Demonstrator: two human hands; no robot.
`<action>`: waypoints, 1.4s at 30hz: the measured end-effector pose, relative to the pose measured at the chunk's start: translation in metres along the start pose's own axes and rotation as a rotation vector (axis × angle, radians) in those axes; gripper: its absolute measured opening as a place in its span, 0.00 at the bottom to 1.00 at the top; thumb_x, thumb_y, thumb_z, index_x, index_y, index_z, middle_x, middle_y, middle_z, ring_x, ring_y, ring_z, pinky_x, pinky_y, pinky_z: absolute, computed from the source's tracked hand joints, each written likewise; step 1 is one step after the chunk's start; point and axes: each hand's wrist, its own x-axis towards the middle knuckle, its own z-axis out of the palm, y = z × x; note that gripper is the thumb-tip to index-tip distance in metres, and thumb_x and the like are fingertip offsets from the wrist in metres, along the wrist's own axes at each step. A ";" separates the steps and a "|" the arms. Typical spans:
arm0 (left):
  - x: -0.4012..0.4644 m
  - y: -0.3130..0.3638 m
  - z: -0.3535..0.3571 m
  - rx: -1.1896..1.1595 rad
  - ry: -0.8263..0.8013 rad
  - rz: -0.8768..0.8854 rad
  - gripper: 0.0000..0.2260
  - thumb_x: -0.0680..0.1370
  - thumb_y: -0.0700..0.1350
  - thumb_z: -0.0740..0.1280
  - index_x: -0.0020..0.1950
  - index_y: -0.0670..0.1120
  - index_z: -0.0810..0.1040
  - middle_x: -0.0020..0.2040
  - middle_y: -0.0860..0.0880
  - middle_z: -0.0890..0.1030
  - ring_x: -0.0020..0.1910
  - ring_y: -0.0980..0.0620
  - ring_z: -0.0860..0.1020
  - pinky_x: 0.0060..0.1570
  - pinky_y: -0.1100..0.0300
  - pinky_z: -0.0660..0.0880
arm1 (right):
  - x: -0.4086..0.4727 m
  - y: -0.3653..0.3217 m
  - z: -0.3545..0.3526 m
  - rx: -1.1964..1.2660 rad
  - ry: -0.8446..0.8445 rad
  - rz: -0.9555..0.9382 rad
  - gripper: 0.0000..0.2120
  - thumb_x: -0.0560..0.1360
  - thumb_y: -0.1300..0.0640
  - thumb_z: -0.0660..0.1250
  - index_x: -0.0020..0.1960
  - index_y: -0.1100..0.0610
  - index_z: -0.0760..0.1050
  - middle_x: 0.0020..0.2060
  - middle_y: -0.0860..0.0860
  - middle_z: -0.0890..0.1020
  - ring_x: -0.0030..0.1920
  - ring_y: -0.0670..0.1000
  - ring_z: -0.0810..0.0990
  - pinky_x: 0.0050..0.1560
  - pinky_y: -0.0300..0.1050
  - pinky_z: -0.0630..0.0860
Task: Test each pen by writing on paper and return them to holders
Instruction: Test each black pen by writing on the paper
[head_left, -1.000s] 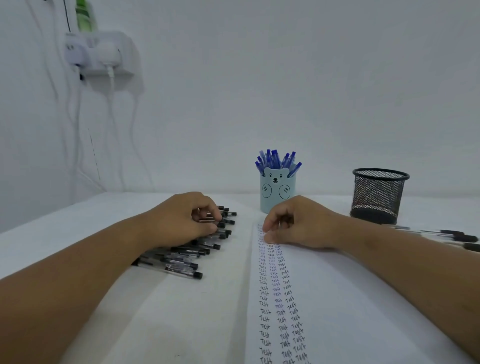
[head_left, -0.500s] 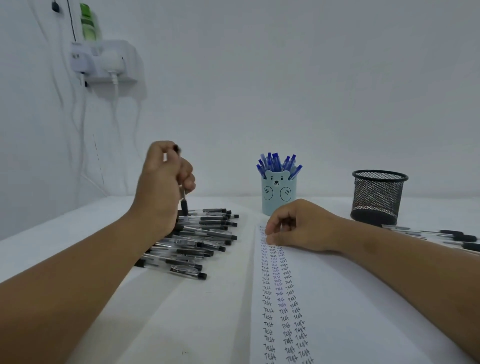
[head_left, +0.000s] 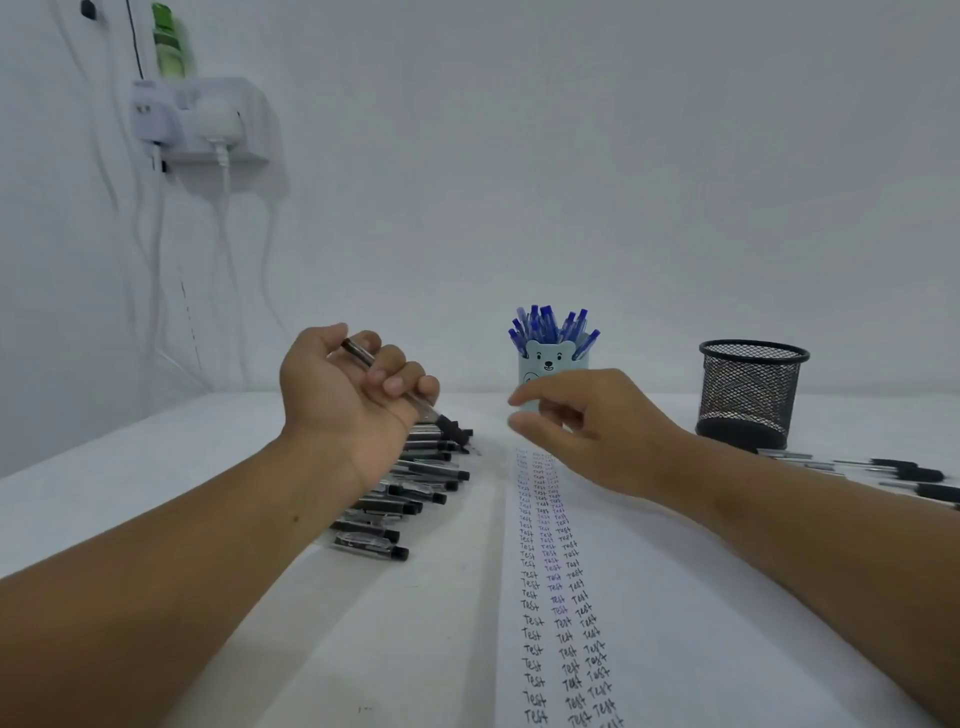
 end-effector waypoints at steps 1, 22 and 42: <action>-0.003 -0.004 0.004 0.011 -0.020 -0.010 0.13 0.79 0.47 0.54 0.35 0.47 0.64 0.28 0.49 0.59 0.26 0.50 0.62 0.38 0.56 0.69 | 0.003 -0.006 0.000 -0.050 0.032 -0.080 0.14 0.76 0.42 0.71 0.54 0.50 0.83 0.29 0.43 0.73 0.31 0.44 0.70 0.35 0.34 0.65; -0.003 -0.030 -0.021 2.114 -0.719 0.132 0.16 0.78 0.67 0.61 0.63 0.67 0.75 0.64 0.72 0.74 0.69 0.72 0.64 0.78 0.49 0.35 | 0.006 0.028 -0.012 0.544 -0.097 0.731 0.08 0.72 0.68 0.67 0.35 0.62 0.74 0.32 0.60 0.79 0.24 0.50 0.68 0.23 0.36 0.61; 0.001 -0.032 -0.022 2.110 -0.735 0.139 0.14 0.78 0.66 0.60 0.62 0.67 0.75 0.66 0.71 0.74 0.69 0.71 0.65 0.78 0.49 0.35 | 0.006 0.028 -0.005 0.237 -0.172 0.656 0.06 0.71 0.62 0.69 0.35 0.58 0.77 0.31 0.53 0.81 0.32 0.47 0.75 0.35 0.41 0.69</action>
